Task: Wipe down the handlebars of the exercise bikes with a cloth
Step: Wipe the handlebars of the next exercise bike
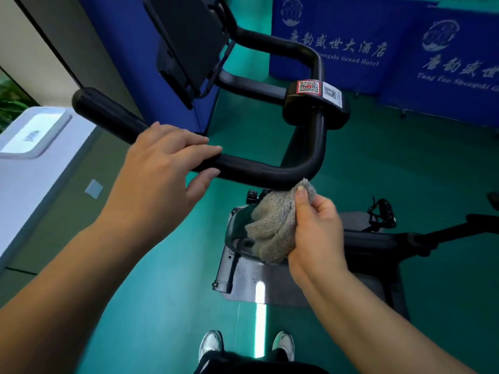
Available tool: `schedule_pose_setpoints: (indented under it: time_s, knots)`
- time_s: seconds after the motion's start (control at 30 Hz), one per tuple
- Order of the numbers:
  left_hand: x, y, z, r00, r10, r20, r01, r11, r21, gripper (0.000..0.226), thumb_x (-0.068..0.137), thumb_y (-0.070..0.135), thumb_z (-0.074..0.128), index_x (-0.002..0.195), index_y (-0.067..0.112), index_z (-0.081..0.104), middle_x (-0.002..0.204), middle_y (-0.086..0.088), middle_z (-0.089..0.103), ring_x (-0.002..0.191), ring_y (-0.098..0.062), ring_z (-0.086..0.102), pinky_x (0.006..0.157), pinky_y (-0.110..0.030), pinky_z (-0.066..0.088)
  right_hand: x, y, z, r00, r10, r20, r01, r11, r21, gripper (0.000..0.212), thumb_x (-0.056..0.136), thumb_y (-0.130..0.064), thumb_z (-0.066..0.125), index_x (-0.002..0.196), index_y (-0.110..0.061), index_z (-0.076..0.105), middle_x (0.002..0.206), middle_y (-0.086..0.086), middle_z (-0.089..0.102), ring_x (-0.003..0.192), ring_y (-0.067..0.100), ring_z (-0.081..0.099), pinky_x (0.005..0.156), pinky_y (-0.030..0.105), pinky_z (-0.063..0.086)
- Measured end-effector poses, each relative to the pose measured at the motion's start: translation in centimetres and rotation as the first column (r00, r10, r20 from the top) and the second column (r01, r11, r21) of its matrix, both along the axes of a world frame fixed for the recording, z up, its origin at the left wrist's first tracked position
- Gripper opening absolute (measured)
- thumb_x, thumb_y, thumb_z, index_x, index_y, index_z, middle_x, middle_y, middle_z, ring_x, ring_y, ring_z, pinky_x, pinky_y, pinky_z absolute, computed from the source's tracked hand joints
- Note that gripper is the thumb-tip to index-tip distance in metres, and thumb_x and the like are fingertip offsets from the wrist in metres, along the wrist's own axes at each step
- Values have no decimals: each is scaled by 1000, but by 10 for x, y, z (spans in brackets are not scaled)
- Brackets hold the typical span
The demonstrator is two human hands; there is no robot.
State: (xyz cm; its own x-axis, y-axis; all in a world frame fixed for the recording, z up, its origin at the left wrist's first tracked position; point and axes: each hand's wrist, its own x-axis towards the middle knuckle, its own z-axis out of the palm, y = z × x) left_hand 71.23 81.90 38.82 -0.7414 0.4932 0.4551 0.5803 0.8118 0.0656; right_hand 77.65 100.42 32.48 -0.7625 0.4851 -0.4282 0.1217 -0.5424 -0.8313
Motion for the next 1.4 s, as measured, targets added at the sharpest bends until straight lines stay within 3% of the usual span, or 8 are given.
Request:
schedule_pose_setpoints:
  time_s: [0.1,0.4,0.67,0.9,1.0,1.17,1.3,1.4]
  knots:
    - [-11,-13,8,998,-30,-48,28,999,-44,34,89,39,55,108,16,72,106,-1,68,101,-29,58,101,-48,37,-1,-16,-2,998,-59,6,59,998,19,11,93,-26,58,93,-15,56,90,8,70,93,27,68,92,52,52]
    - [-25,-24,8,988,-122,-96,116,991,-66,30,89,39,55,103,18,72,97,1,71,94,-28,60,89,-42,38,-8,-77,7,999,-39,-11,39,999,-19,12,91,-24,62,94,-16,54,86,3,68,84,17,66,88,43,54]
    - [-28,-29,5,976,-176,-131,168,983,-71,28,91,37,56,104,18,71,95,2,70,91,-26,61,85,-40,37,1,-49,7,962,-273,7,273,962,4,9,91,-22,61,95,-15,58,97,10,71,94,24,69,91,50,53]
    - [-27,-28,5,980,-156,-128,150,987,-49,29,90,38,54,104,19,71,96,3,70,95,-25,59,88,-40,35,17,-69,30,999,-50,-17,53,963,264,9,86,-22,67,89,-16,62,82,2,73,80,18,70,79,44,58]
    - [-26,-29,6,980,-156,-127,151,987,-47,28,89,37,55,103,19,71,96,3,70,95,-26,59,88,-40,35,21,-53,49,972,-126,-199,209,853,479,8,84,-19,68,90,-17,64,88,1,70,83,10,68,70,23,57]
    - [-25,-29,6,981,-145,-126,141,989,-38,28,90,37,55,103,19,71,97,3,70,95,-24,59,88,-40,34,1,-25,37,979,-147,-145,192,397,897,15,85,-27,70,100,-22,72,96,-7,50,86,-4,51,76,0,35]
    - [-25,-28,6,977,-161,-138,158,987,-34,26,89,36,56,101,18,72,97,3,70,95,-25,60,88,-39,34,-6,-54,28,980,2,-201,198,174,965,22,82,-20,74,103,-14,73,93,0,54,81,2,47,76,8,41]
    - [-26,-29,6,976,-169,-134,167,986,-21,26,89,35,57,101,18,72,98,3,70,96,-25,60,93,-39,34,-7,-61,25,974,88,-208,196,136,971,26,85,-22,69,109,-12,71,96,1,57,85,5,52,77,20,49]
